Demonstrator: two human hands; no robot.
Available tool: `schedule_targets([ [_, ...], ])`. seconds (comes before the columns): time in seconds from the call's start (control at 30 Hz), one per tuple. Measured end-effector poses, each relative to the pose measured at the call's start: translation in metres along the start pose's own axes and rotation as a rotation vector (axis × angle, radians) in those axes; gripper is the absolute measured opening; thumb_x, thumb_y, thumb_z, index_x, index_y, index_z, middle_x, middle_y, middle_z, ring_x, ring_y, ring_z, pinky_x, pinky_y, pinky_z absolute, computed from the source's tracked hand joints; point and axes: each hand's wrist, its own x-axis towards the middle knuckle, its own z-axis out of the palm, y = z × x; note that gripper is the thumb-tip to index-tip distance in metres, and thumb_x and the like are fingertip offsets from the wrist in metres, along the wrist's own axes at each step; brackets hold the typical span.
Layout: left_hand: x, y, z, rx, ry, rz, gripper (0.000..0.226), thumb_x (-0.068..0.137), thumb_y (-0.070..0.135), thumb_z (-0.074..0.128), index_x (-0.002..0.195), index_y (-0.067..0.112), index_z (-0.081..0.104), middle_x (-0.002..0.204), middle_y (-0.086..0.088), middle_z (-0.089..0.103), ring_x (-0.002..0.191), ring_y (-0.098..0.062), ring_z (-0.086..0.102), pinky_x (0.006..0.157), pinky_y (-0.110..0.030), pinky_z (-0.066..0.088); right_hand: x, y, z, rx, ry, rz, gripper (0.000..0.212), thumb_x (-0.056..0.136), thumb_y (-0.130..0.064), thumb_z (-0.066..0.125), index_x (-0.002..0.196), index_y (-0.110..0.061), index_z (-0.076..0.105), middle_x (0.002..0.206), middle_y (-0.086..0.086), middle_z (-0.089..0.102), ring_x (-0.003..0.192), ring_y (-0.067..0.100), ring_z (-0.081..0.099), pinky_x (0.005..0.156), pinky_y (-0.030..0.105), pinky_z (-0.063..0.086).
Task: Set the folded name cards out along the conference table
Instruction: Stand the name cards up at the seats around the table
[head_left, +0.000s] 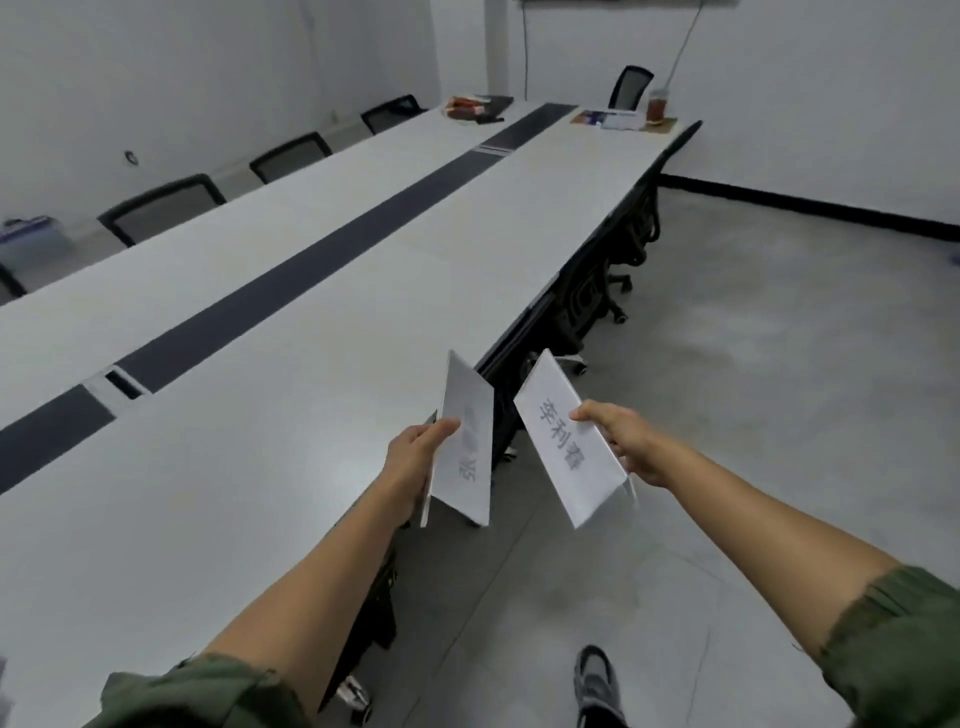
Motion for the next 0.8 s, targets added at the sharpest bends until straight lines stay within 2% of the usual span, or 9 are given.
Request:
schedule_targets([
  [0.07, 0.026, 0.01, -0.009, -0.037, 0.103, 0.0, 0.044, 0.086, 0.042, 0.065, 0.113, 0.009, 0.061, 0.107, -0.012, 0.068, 0.091, -0.026, 0.066, 0.063, -0.031, 0.047, 0.047, -0.027, 0.002, -0.028, -0.101, -0.013, 0.063, 0.057, -0.055, 0.071, 0.107, -0.017, 0.069, 0.095, 0.01, 0.064, 0.084, 0.027, 0.05, 0.068, 0.035, 0.035],
  [0.17, 0.044, 0.02, -0.023, -0.086, 0.193, -0.041, 0.045, 0.085, 0.044, 0.065, 0.115, 0.011, 0.06, 0.11, -0.01, 0.067, 0.096, -0.026, 0.064, 0.064, -0.033, 0.046, 0.094, -0.061, 0.007, -0.076, -0.203, -0.032, 0.065, 0.056, -0.056, 0.072, 0.109, -0.017, 0.07, 0.1, 0.012, 0.065, 0.083, 0.031, 0.052, 0.065, 0.035, 0.037],
  [0.23, 0.055, 0.024, -0.033, -0.142, 0.281, -0.058, 0.044, 0.085, 0.044, 0.065, 0.114, 0.012, 0.06, 0.109, -0.009, 0.066, 0.097, -0.025, 0.063, 0.066, -0.034, 0.046, 0.127, -0.088, 0.016, -0.109, -0.277, -0.049, 0.066, 0.058, -0.054, 0.073, 0.112, -0.017, 0.069, 0.108, 0.011, 0.072, 0.09, 0.037, 0.065, 0.077, 0.04, 0.05],
  [0.3, 0.059, 0.019, -0.046, -0.187, 0.369, -0.109, 0.045, 0.084, 0.046, 0.066, 0.114, 0.013, 0.06, 0.11, -0.007, 0.066, 0.101, -0.026, 0.061, 0.068, -0.035, 0.046, 0.154, -0.111, 0.033, -0.155, -0.344, -0.066, 0.069, 0.057, -0.055, 0.074, 0.114, -0.016, 0.068, 0.108, 0.013, 0.073, 0.1, 0.037, 0.069, 0.094, 0.048, 0.052],
  [0.33, 0.059, 0.014, -0.054, -0.218, 0.411, -0.137, 0.046, 0.083, 0.047, 0.067, 0.114, 0.014, 0.06, 0.111, -0.007, 0.066, 0.102, -0.027, 0.061, 0.069, -0.036, 0.046, 0.162, -0.121, 0.046, -0.195, -0.384, -0.07, 0.071, 0.057, -0.056, 0.073, 0.115, -0.015, 0.068, 0.107, 0.013, 0.074, 0.099, 0.036, 0.07, 0.096, 0.049, 0.051],
  [0.47, 0.057, -0.005, -0.086, -0.28, 0.535, -0.193, 0.045, 0.083, 0.046, 0.067, 0.113, 0.013, 0.062, 0.11, -0.007, 0.068, 0.099, -0.026, 0.065, 0.065, -0.034, 0.048, 0.186, -0.144, 0.101, -0.315, -0.525, -0.084, 0.071, 0.057, -0.058, 0.068, 0.116, -0.017, 0.067, 0.108, 0.011, 0.073, 0.1, 0.034, 0.069, 0.08, 0.04, 0.051],
  [0.57, 0.066, -0.013, -0.119, -0.296, 0.596, -0.232, 0.044, 0.084, 0.046, 0.066, 0.114, 0.014, 0.061, 0.11, -0.006, 0.067, 0.098, -0.026, 0.065, 0.063, -0.033, 0.049, 0.205, -0.156, 0.149, -0.365, -0.601, -0.074, 0.067, 0.059, -0.056, 0.066, 0.114, -0.018, 0.067, 0.112, 0.012, 0.071, 0.099, 0.032, 0.068, 0.076, 0.038, 0.049],
  [0.67, 0.084, -0.017, -0.154, -0.285, 0.604, -0.263, 0.041, 0.087, 0.042, 0.063, 0.116, 0.015, 0.058, 0.112, -0.007, 0.066, 0.094, -0.025, 0.064, 0.062, -0.032, 0.05, 0.225, -0.168, 0.189, -0.409, -0.627, -0.064, 0.064, 0.058, -0.055, 0.066, 0.11, -0.017, 0.067, 0.105, 0.011, 0.068, 0.084, 0.027, 0.063, 0.073, 0.036, 0.048],
  [0.8, 0.11, -0.012, -0.196, -0.288, 0.555, -0.298, 0.046, 0.084, 0.035, 0.066, 0.123, 0.013, 0.053, 0.111, -0.01, 0.066, 0.084, -0.025, 0.068, 0.058, -0.032, 0.052, 0.257, -0.196, 0.226, -0.439, -0.619, -0.05, 0.061, 0.056, -0.048, 0.07, 0.107, -0.016, 0.068, 0.097, 0.011, 0.065, 0.077, 0.027, 0.058, 0.067, 0.034, 0.049],
])
